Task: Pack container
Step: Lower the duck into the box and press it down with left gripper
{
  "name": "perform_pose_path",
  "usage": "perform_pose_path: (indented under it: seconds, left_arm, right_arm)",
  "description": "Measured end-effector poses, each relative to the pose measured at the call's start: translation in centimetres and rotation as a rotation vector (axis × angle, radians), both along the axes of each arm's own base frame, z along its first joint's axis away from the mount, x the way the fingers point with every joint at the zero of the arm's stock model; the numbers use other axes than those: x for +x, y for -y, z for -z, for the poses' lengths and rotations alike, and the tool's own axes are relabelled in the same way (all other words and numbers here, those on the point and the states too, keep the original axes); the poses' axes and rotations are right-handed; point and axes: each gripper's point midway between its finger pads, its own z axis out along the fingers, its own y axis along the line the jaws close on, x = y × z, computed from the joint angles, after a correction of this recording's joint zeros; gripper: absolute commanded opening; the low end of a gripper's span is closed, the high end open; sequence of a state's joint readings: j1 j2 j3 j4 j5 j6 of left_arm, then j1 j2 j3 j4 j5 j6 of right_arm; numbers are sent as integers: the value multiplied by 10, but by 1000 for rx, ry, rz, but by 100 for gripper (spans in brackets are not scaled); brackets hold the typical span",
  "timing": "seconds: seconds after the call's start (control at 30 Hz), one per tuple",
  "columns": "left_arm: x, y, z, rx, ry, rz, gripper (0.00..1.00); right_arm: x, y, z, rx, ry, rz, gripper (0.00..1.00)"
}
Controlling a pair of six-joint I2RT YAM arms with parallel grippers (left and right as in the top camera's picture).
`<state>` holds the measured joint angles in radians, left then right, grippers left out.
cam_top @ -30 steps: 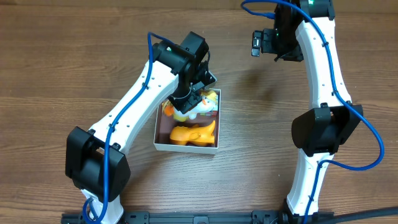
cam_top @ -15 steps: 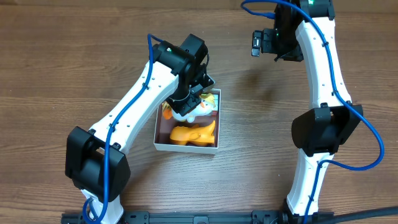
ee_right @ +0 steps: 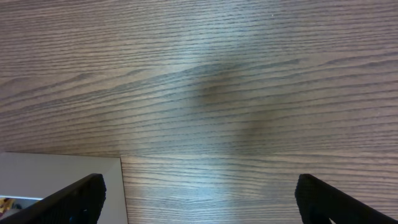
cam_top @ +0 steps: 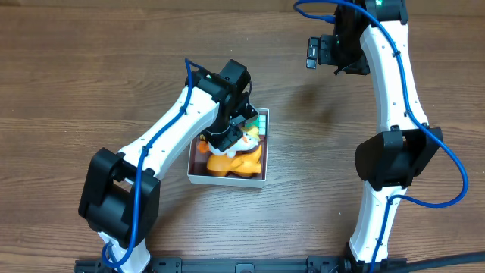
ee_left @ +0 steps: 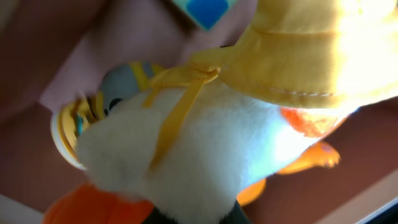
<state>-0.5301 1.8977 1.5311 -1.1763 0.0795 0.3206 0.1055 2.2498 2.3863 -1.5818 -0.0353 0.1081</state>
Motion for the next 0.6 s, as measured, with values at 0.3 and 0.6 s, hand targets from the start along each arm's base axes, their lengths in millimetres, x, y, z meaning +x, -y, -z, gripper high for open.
perform_pose_path:
  seconds: [0.3,0.6]
  left_arm:
    - [0,7,16,-58,35,3,4]
    - [-23,2,43,-65,-3,15,7]
  right_arm:
    - [0,0,0,0,0,0,100]
    - [0,0,0,1,0,0,100]
